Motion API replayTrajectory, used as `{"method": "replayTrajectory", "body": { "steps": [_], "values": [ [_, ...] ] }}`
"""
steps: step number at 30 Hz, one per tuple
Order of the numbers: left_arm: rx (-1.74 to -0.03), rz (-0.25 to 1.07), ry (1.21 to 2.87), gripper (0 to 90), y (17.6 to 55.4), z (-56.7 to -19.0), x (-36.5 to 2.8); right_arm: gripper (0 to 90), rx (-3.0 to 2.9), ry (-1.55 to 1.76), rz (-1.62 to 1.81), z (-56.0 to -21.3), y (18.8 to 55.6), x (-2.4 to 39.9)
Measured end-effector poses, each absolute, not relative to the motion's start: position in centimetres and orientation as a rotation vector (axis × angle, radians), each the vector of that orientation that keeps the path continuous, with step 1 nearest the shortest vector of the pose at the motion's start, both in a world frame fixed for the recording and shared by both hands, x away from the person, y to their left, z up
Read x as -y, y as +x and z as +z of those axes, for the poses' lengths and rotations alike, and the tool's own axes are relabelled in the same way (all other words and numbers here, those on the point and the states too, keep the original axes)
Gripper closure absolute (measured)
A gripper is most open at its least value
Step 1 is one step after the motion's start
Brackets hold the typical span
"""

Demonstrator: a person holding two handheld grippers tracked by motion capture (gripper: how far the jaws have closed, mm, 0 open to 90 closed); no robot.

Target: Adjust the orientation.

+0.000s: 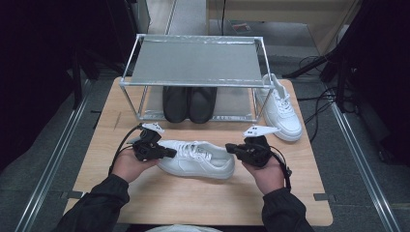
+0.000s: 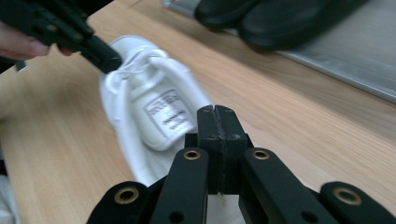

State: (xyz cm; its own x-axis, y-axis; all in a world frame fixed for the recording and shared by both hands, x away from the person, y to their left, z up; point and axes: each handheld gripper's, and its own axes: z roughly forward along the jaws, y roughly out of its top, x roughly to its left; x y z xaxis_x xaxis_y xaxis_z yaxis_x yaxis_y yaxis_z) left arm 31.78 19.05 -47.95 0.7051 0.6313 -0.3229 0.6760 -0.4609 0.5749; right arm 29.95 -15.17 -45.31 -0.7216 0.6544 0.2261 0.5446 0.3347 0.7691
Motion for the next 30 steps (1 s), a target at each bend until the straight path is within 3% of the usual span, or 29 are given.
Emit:
{"method": "replayTrajectory", "body": {
  "steps": [13,30],
  "values": [
    [-1.01,-0.046,2.203,89.9,32.0,-47.9,-19.2,90.0,-2.489,1.164,1.286,-46.4,31.0,16.0],
    [-1.059,-0.005,2.106,89.1,34.1,-48.3,-20.4,90.0,-2.747,0.961,1.19,-48.7,28.8,10.4]
  ]
}}
